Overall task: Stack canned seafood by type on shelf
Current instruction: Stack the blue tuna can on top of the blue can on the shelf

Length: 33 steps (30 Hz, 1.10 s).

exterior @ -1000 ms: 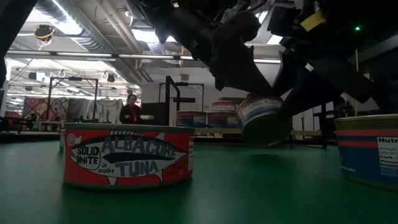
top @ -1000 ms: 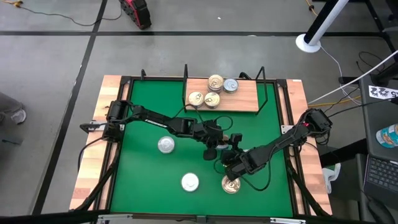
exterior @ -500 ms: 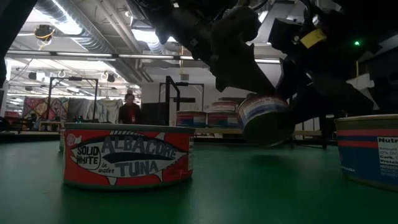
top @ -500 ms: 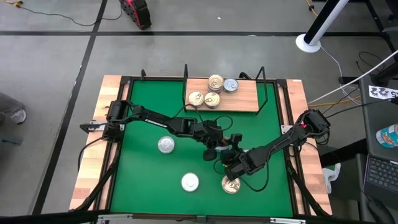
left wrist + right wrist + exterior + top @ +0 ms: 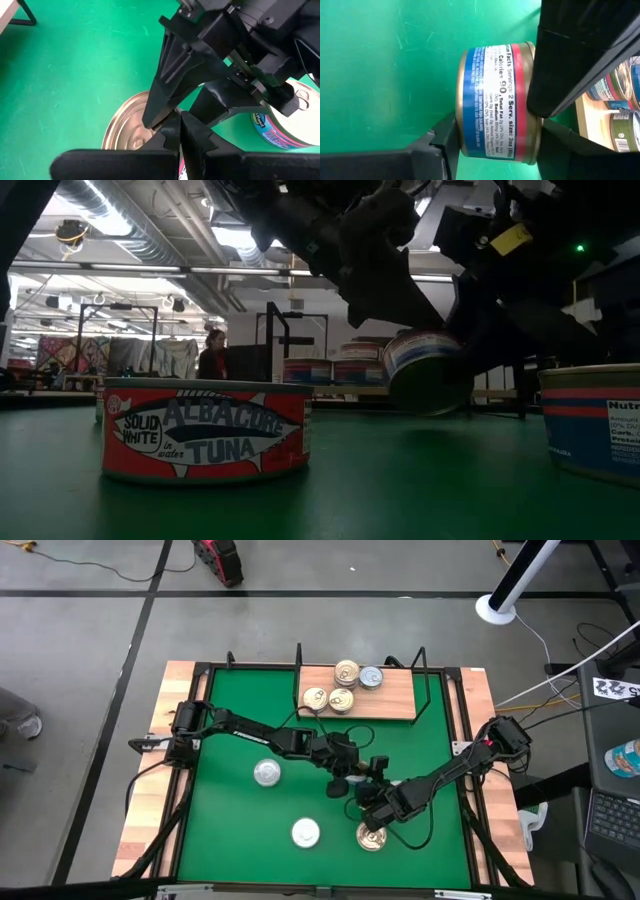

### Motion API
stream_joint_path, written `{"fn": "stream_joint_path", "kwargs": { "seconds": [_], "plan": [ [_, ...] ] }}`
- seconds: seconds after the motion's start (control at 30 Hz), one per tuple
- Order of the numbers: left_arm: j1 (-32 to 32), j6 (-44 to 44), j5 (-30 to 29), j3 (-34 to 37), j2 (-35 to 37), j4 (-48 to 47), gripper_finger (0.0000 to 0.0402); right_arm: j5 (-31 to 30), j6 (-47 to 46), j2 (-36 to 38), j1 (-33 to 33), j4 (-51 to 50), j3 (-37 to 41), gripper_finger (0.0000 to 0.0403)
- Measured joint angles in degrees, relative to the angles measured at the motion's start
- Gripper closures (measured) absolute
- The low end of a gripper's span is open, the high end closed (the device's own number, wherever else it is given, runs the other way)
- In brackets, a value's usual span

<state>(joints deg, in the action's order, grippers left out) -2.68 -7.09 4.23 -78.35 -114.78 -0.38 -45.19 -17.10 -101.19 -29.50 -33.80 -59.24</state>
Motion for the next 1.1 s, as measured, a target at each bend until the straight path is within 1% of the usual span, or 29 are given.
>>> {"fn": "stream_joint_path", "kwargs": {
  "seconds": [0.13,0.2,0.3,0.43,0.5,0.57,0.73,0.93,1.0,1.1],
  "plan": [
    [0.0,1.1,0.0,0.0,0.0,0.0,0.0399,-0.1,0.0,0.0,0.0,0.0,0.0,0.0204],
    [0.0,3.2,0.0,0.0,0.1,-0.1,0.0387,-0.2,-0.1,0.0,0.0,0.0,0.0,0.0202],
    [-0.1,5.2,0.1,0.0,0.8,-0.4,0.0351,-0.2,-0.2,0.0,0.0,-0.3,0.0,0.0204],
    [0.0,9.2,0.3,0.0,2.9,-3.6,0.0297,-0.3,1.1,0.0,0.0,0.6,0.0,0.021],
    [0.3,12.2,0.2,0.0,4.7,-7.1,0.0279,-0.3,2.2,0.0,0.0,1.7,0.0,0.0209],
    [0.6,13.8,-0.5,0.0,7.1,-11.5,0.0269,-0.3,4.5,0.0,0.0,3.5,0.0,0.0207],
    [1.1,16.4,-2.5,0.0,13.4,-22.5,0.0265,-2.1,12.2,0.0,0.9,9.1,0.0,0.0208],
    [1.3,16.2,-8.5,0.0,21.5,-35.3,0.0265,-2.4,22.0,0.0,4.6,15.7,0.0,0.0207],
    [1.3,15.6,-8.8,0.0,24.0,-39.7,0.0265,-2.4,25.9,0.0,6.3,18.5,0.0,0.0207],
    [1.3,12.3,-8.8,0.0,27.4,-46.2,0.0265,-2.5,31.4,0.0,8.9,21.8,-0.9,0.0207]
  ]
}}
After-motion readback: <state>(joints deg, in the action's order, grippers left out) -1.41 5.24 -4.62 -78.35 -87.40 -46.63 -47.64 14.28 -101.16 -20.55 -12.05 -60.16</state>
